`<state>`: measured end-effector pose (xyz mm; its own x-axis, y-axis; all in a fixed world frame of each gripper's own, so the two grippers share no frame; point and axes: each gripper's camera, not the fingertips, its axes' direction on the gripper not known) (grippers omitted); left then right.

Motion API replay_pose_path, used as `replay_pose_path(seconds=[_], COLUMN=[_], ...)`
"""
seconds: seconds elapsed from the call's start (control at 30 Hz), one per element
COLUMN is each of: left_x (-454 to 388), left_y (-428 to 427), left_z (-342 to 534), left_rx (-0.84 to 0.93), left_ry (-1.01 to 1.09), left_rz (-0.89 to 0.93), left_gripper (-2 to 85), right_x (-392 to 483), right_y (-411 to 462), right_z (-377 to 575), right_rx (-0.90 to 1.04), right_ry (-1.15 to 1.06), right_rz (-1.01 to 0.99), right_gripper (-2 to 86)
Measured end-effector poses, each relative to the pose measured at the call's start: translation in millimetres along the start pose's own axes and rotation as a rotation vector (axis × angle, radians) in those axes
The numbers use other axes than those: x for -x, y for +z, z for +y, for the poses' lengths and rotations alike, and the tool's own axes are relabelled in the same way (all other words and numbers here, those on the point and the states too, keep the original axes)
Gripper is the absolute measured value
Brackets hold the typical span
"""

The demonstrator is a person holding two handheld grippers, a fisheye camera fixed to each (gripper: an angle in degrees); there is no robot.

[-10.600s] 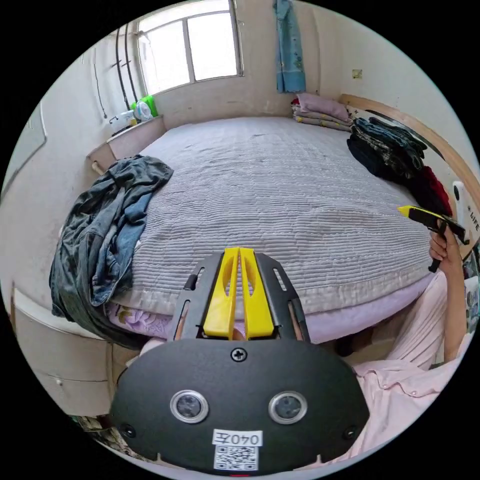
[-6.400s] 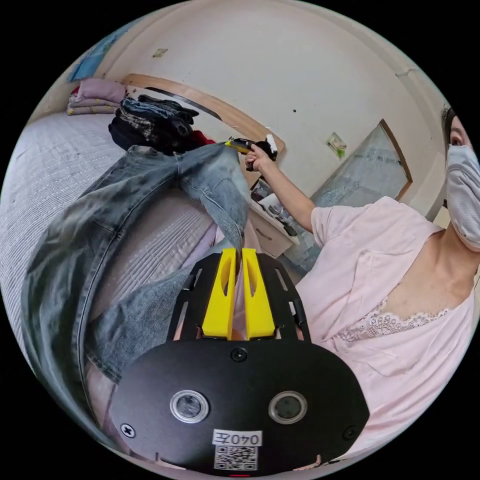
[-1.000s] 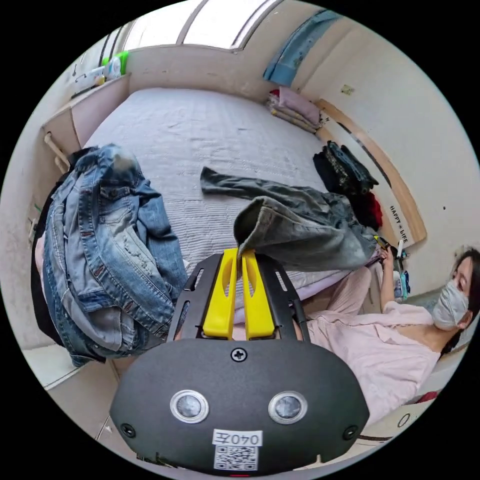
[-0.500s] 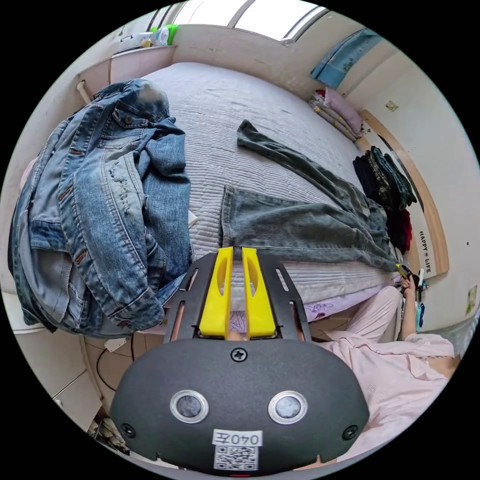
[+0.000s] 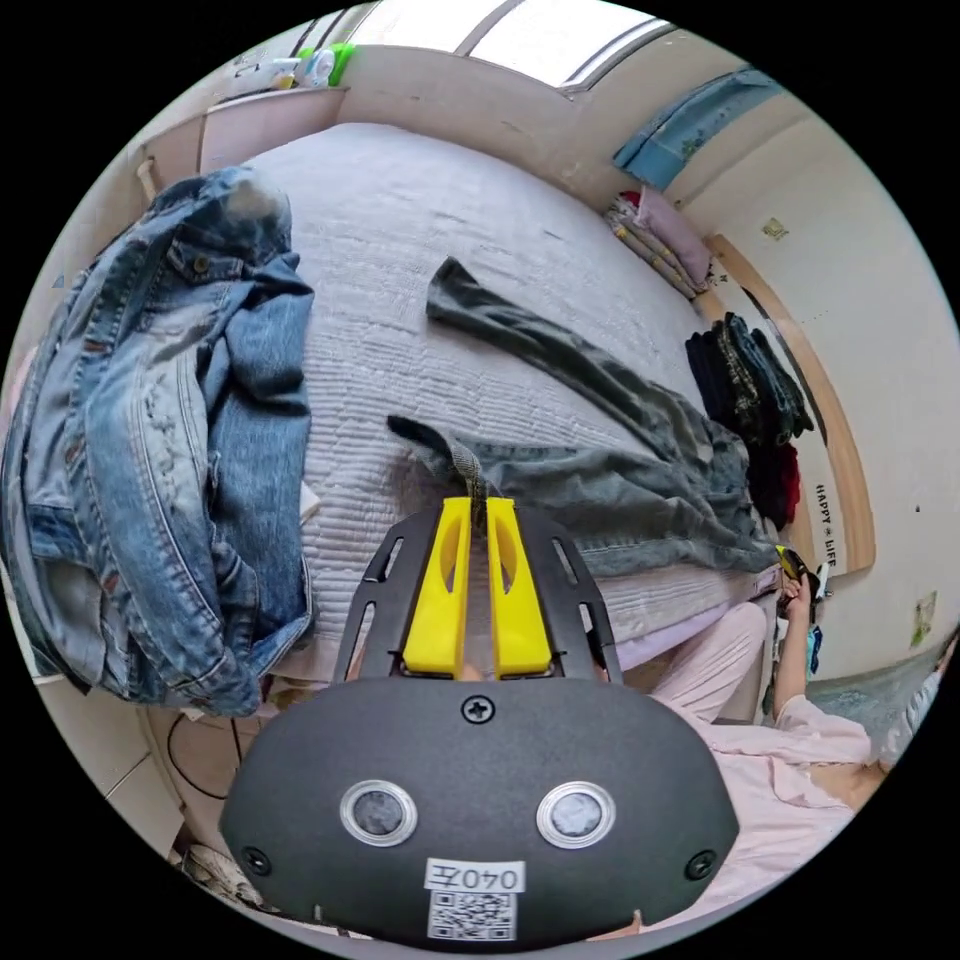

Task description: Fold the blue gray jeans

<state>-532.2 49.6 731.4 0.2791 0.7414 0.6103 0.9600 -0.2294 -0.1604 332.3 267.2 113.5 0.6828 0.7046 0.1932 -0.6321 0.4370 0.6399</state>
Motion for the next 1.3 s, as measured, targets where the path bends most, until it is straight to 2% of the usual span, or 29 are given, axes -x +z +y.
replay_pose_path(seconds=[0.13, 0.23, 0.33, 0.47, 0.63, 0.73, 0.83, 0.87, 0.9, 0.97, 1.0, 1.1, 1.17, 1.23, 1.3], left_x=[-14.7, -0.9, 42.9, 116.3, 145.2, 141.4, 132.0, 120.6, 102.4, 64.8, 36.4, -33.4, -66.1, -86.8, -95.0], left_y=[-86.3, -117.2, -87.8, 9.8, 13.5, 11.4, -1.3, -9.4, -14.4, -12.0, -2.2, 49.0, 87.7, 124.8, 167.9], left_z=[-11.4, 6.7, 39.3, 91.0, 123.2, 128.7, 130.9, 131.3, 130.4, 126.3, 121.0, 99.0, 84.8, 72.9, 63.3], left_rx=[-0.112, -0.078, 0.053, 0.283, 0.149, 0.134, 0.092, 0.077, 0.073, 0.062, 0.051, 0.048, 0.050, 0.061, 0.108], left_ry=[0.086, 0.108, 0.027, -0.202, -0.291, -0.280, -0.314, -0.299, -0.249, -0.133, -0.036, 0.215, 0.321, 0.372, 0.397], left_rz=[0.045, -0.007, 0.007, 0.016, 0.182, 0.182, 0.008, -0.137, -0.278, -0.446, -0.502, -0.535, -0.562, -0.609, -0.644], left_gripper=[-1.5, -1.4, -1.4, -1.5, -1.3, -0.6, -0.2, -0.2, -0.2, -0.2, -0.1, 0.8, 0.8, 0.3, -0.8], right_x=[55.1, 62.4, 26.4, -33.8, -44.0, -33.4, -22.3, -13.9, -8.4, 36.5, 52.5, 144.5, 215.5, 258.7, 292.8], right_y=[-51.1, -69.1, -49.1, 15.5, 6.9, 12.9, 17.0, 11.1, 6.2, -7.8, -7.8, 23.0, 66.9, 102.4, 137.7], right_z=[-8.4, 14.2, 43.8, 75.9, 83.0, 77.6, 76.3, 77.6, 78.9, 82.6, 82.9, 80.5, 81.7, 83.9, 86.3], right_rx=[-0.074, -0.089, -0.005, 0.159, 0.078, 0.118, 0.199, 0.219, 0.211, 0.163, 0.149, 0.181, 0.234, 0.258, 0.261], right_ry=[-0.199, -0.265, -0.190, 0.017, 0.094, 0.090, 0.105, 0.095, 0.097, -0.011, -0.056, -0.342, -0.546, -0.638, -0.707], right_rz=[0.009, 0.104, 0.043, 0.049, -0.130, -0.101, -0.020, 0.073, 0.121, 0.356, 0.392, 0.318, 0.165, 0.101, 0.134], right_gripper=[0.7, 0.8, 0.8, 1.0, 1.7, 3.0, 8.8, 12.0, 12.8, 14.4, 14.5, 13.3, 7.2, 0.8, -0.3])
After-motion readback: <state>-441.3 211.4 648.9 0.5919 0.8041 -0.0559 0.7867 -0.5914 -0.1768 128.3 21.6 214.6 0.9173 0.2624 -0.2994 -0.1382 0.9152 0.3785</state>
